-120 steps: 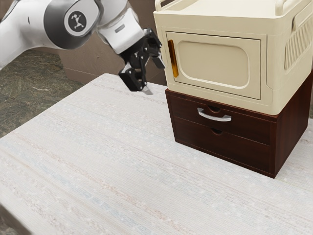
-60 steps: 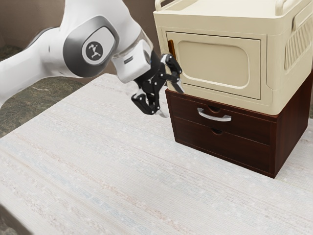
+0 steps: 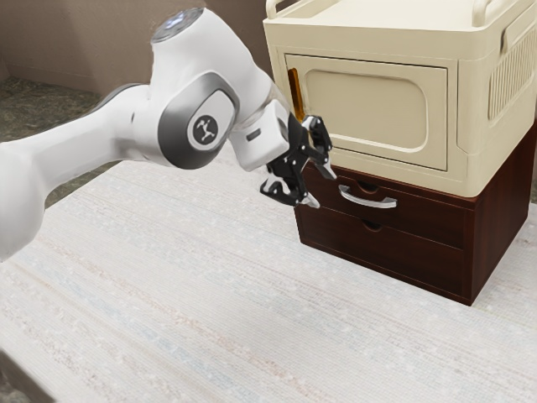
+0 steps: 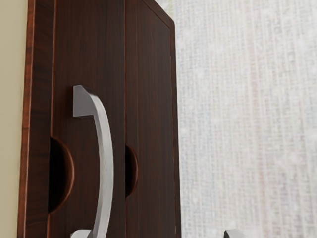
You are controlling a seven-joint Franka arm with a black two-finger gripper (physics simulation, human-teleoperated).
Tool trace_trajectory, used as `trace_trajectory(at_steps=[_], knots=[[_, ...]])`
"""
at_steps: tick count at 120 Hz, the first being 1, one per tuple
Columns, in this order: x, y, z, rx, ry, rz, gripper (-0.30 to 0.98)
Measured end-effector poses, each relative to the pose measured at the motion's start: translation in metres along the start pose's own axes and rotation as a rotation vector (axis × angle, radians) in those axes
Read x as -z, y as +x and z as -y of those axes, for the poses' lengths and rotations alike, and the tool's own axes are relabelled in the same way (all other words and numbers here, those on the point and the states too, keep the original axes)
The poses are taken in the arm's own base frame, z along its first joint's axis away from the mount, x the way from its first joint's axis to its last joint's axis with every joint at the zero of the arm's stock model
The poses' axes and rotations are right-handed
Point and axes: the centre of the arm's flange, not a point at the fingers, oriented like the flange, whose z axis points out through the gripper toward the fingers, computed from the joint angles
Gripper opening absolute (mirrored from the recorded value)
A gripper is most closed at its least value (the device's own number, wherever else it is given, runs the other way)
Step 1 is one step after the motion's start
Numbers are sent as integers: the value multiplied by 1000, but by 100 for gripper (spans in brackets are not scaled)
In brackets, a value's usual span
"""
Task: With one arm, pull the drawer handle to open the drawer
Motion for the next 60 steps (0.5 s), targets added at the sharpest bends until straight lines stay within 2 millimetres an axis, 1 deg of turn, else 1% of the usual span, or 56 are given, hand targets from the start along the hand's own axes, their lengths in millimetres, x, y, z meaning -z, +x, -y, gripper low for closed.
trace_trajectory(at_steps=[10, 17, 31, 46, 60], knots=[[-17, -1, 1, 12, 4, -10, 28], [-23, -3, 1, 27, 10, -19, 26], [-28, -14, 1, 63, 34, -30, 24], [-33, -14, -3, 72, 72, -32, 22], [-30, -15, 0, 69, 135, -23, 20]])
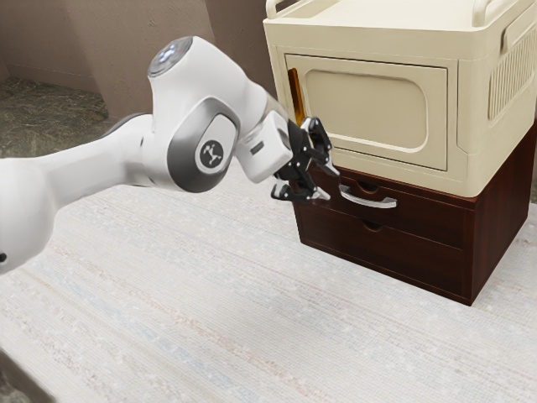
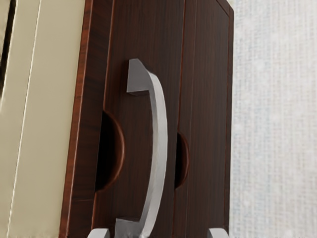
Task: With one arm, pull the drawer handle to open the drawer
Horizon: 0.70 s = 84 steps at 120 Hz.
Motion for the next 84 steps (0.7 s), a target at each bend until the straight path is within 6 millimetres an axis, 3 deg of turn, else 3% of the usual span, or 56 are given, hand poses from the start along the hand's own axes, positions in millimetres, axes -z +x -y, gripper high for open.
trace_trajectory(at_steps=[20, 49, 84], knots=[[9, 9, -11, -76, 36, 39, 20], [3, 44, -24, -147, 42, 4, 19], [-9, 28, -19, -120, 63, -4, 17]])
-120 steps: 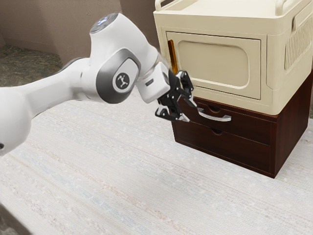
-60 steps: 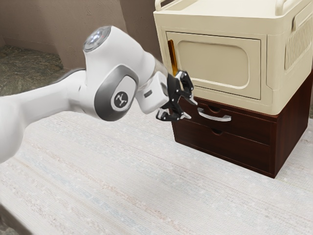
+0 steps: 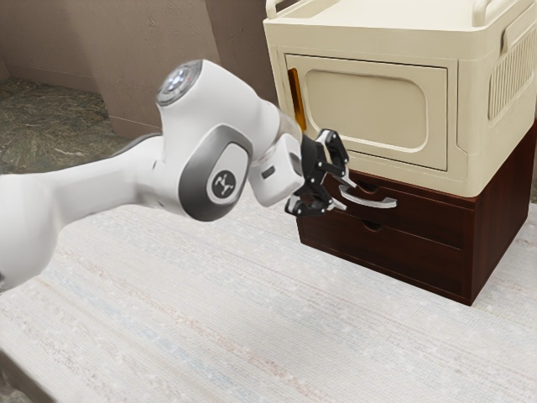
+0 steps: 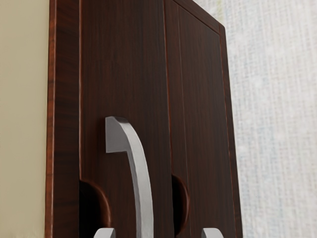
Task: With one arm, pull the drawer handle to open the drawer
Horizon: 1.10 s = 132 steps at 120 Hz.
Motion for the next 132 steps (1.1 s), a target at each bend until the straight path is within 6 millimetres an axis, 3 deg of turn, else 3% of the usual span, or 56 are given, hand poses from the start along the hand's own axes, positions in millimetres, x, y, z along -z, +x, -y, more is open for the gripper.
trace_trajectory(at_steps=[59, 132], knots=[[-16, 11, -2, -4, 16, -18, 14], [-36, 4, 0, -9, 51, 6, 13]])
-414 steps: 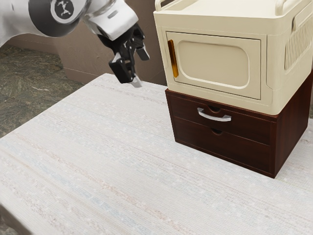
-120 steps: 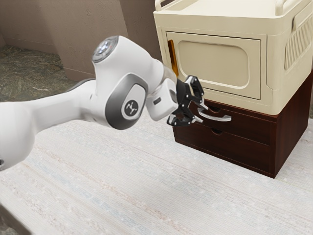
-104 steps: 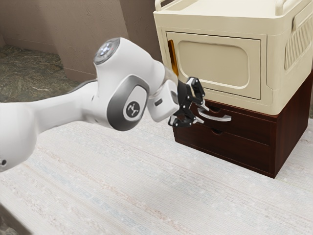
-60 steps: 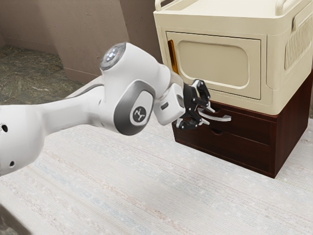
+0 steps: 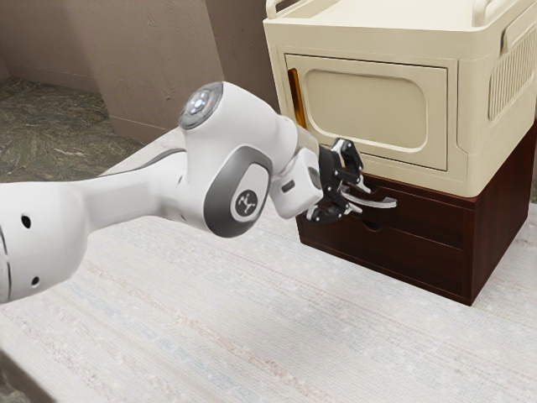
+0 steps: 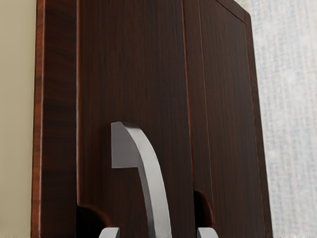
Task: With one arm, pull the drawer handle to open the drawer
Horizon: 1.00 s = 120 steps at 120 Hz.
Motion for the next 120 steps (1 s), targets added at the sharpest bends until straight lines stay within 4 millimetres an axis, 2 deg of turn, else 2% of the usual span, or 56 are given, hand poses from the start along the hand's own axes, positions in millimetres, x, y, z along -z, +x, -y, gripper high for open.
trace_trajectory(at_steps=[38, 73, 120], knots=[[-6, -2, -1, 6, 1, 3, 12], [-9, -4, -4, 15, -6, 5, 5], [-5, -4, -10, 23, -13, 9, 0]])
